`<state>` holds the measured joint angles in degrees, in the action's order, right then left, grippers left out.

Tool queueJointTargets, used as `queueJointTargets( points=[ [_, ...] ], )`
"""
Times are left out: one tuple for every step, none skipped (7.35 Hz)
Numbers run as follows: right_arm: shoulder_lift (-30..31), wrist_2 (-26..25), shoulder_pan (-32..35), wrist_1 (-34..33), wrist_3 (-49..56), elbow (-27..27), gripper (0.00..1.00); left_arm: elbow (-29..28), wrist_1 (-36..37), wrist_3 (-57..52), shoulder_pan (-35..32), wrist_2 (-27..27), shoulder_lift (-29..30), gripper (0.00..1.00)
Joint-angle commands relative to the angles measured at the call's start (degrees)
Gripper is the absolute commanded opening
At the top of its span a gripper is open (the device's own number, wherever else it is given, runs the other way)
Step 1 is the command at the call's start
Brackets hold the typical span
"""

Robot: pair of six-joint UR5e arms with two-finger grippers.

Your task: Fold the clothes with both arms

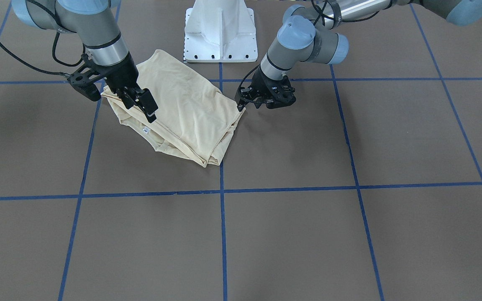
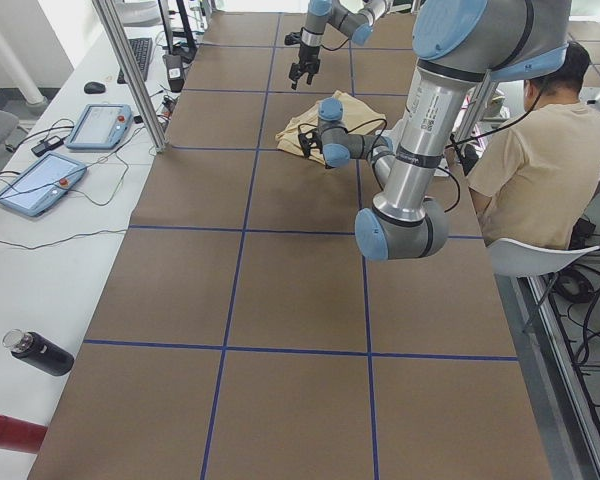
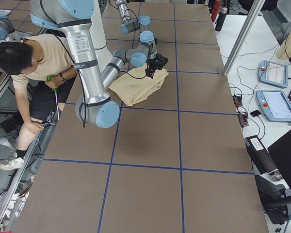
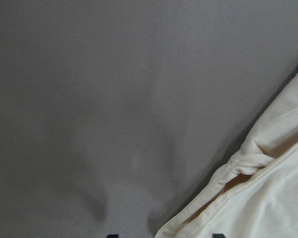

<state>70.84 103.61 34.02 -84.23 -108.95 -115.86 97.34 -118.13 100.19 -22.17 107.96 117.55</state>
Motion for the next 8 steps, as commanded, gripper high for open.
queueJointTargets(
  points=[
    [0.0,0.01,0.0,0.03,-0.04,0.37,1.0,-0.05,-0.08,0.0,0.37,-0.03,0.05,0.66],
    [0.0,0.01,0.0,-0.06,-0.04,0.55,1.0,-0.13,-0.08,-0.09,0.37,-0.03,0.22,0.64],
    [0.0,0.01,-0.09,-0.06,-0.04,0.46,1.0,-1.0,-0.08,-0.09,0.55,-0.03,0.92,0.63],
    [0.0,0.01,-0.09,-0.06,-0.12,0.55,1.0,-1.88,0.0,-0.09,0.55,-0.12,2.06,0.61],
    [0.09,0.01,-0.09,-0.06,-0.04,0.55,1.0,-2.41,0.0,-0.17,0.55,-0.29,2.07,0.6],
    [0.09,0.01,-0.09,-0.06,-0.12,0.55,1.0,-2.85,0.0,-0.26,0.55,-0.21,2.24,0.51],
    [0.09,-0.07,-0.09,-0.06,-0.12,0.55,1.0,-2.86,0.0,-0.26,0.55,-0.29,2.07,0.23],
    [0.09,-0.07,-0.09,-0.06,-0.04,0.55,1.0,-2.34,0.09,-0.44,0.55,-0.38,1.98,0.0]
  ],
)
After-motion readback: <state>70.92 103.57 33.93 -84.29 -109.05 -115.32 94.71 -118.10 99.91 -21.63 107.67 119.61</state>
